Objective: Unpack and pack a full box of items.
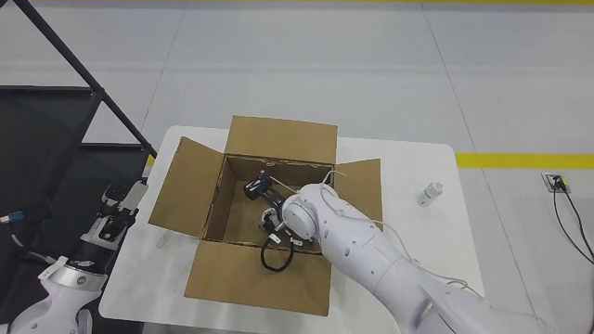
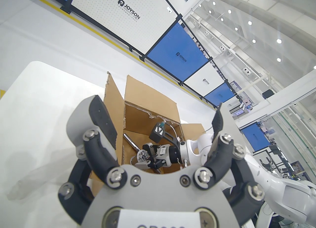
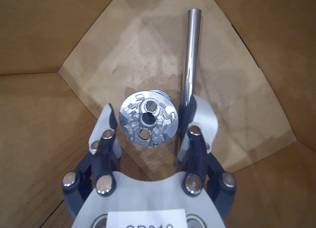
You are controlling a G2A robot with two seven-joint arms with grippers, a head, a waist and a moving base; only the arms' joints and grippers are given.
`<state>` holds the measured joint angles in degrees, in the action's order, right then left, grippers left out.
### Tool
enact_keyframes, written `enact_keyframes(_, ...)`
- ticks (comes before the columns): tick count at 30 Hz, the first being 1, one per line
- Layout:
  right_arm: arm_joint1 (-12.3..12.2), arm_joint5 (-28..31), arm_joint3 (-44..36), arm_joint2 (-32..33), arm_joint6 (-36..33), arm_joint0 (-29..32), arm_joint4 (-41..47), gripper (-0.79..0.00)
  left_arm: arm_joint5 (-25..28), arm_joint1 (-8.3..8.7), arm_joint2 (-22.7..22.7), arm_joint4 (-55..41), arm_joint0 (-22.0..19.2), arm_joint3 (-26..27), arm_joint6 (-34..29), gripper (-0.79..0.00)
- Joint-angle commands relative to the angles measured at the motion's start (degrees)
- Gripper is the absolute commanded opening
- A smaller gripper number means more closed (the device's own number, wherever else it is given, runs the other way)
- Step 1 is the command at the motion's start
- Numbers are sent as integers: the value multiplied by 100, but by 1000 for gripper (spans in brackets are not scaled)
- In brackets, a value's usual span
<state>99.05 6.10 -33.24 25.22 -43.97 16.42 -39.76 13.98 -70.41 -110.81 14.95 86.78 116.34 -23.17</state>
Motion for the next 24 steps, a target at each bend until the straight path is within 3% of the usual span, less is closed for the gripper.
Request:
enact_keyframes(1, 48, 22, 120, 19, 63, -32, 7, -785, 0, 0, 0, 0, 0, 0, 0, 0)
enact_keyframes(8, 91, 178, 137, 204, 175, -159, 49, -785, 0, 0, 0, 0, 0, 0, 0, 0)
enact_keyframes(13, -10, 158, -304, 407, 169, -174, -44, -785, 0, 0, 0, 0, 0, 0, 0, 0)
enact_keyframes(18, -301, 97, -1205, 795, 11, 11, -274, -785, 0, 0, 0, 0, 0, 0, 0, 0)
enact_keyframes(24, -852, -317, -3027, 1604, -334, 747, -1053, -785, 0, 0, 0, 0, 0, 0, 0, 0)
